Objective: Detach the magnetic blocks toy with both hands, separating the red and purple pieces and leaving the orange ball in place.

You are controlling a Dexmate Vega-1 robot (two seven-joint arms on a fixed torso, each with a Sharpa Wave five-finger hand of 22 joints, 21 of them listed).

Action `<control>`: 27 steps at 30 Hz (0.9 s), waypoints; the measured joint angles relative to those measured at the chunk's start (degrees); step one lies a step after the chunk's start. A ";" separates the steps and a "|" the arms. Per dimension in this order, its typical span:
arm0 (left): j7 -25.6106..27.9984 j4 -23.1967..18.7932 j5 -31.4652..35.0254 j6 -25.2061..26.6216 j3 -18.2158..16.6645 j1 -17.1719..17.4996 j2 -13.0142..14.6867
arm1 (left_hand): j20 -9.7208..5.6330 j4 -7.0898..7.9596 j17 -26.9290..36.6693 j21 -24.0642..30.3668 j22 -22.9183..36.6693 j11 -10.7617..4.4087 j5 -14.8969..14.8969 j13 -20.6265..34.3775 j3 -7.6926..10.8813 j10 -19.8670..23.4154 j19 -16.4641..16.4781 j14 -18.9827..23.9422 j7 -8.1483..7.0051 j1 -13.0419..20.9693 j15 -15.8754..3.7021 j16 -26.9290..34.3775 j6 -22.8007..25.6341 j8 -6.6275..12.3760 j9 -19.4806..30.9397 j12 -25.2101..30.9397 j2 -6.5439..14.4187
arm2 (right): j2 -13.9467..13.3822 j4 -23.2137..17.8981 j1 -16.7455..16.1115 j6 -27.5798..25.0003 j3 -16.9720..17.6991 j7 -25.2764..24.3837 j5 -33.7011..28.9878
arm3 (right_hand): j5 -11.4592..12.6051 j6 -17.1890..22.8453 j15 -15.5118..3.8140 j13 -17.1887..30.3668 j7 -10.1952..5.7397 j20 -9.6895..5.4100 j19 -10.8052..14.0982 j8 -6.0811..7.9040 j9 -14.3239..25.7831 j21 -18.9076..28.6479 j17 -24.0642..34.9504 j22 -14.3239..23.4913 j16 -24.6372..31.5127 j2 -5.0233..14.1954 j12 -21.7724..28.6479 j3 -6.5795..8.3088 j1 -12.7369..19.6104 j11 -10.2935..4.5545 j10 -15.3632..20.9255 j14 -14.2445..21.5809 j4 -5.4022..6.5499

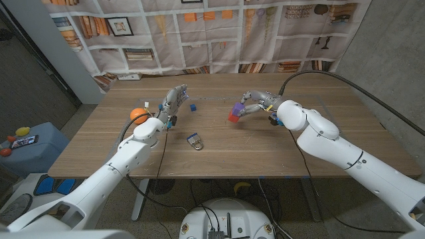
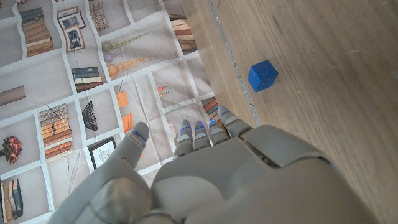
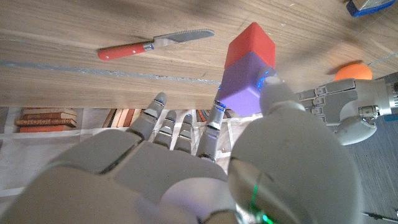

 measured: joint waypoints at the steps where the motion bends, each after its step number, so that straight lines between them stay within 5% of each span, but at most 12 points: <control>1: -0.03 0.00 0.01 0.12 0.00 0.00 0.00 | 0.00 -0.10 0.00 0.00 0.00 0.00 0.00 0.00 0.10 0.00 0.00 0.00 -0.09 0.00 0.00 0.00 0.09 0.00 0.00 0.00 0.00 | -0.17 0.01 -0.14 0.00 0.20 0.00 0.00 | 0.00 0.00 0.00 0.00 0.00 0.00 0.00 0.00 0.00 0.00 0.00 0.00 0.00 0.00 0.00 -0.15 0.00 0.00 0.00 0.00 0.15; 5: -0.39 -1.11 0.04 1.03 0.21 0.00 0.70 | 0.00 -0.75 0.00 0.00 0.00 0.00 -0.22 0.00 0.28 0.00 0.00 0.00 0.11 0.01 0.00 0.00 0.30 0.00 0.00 0.00 0.01 | -1.07 0.06 -0.81 0.88 0.97 -3.38 4.19 | 0.00 0.30 0.00 0.00 0.30 0.00 0.00 0.00 -0.13 0.00 0.23 0.00 0.00 0.00 0.00 -0.15 0.00 -0.21 0.20 0.00 0.15; 19: -2.75 -3.76 0.54 3.59 0.98 -0.36 3.45 | 0.00 -7.84 0.01 -0.36 0.00 -1.24 -0.65 0.00 1.49 1.25 0.00 0.31 -0.99 4.94 -0.31 0.00 2.87 0.67 0.00 0.00 1.24 | -2.87 1.83 -3.93 6.21 5.16 -10.62 16.77 | 0.47 0.50 0.01 0.00 0.51 0.01 -0.01 0.00 -0.69 0.00 0.26 0.00 0.43 0.00 -0.31 -0.40 0.00 -0.20 0.20 -0.01 -0.08; 27: -4.47 -4.34 1.19 4.01 1.45 -0.91 4.62 | 0.30 -9.12 0.01 -0.36 0.00 -1.67 -0.65 0.00 1.39 1.67 0.31 0.31 -1.85 6.19 -0.31 0.00 3.90 1.10 0.00 0.00 -0.01 | -3.44 3.45 -5.42 10.32 6.97 -14.07 23.37 | 0.47 0.71 0.01 0.01 0.71 0.01 -0.01 0.00 -0.86 0.00 0.53 0.00 0.43 0.00 -0.31 -0.86 0.00 -0.20 0.20 -0.01 -0.07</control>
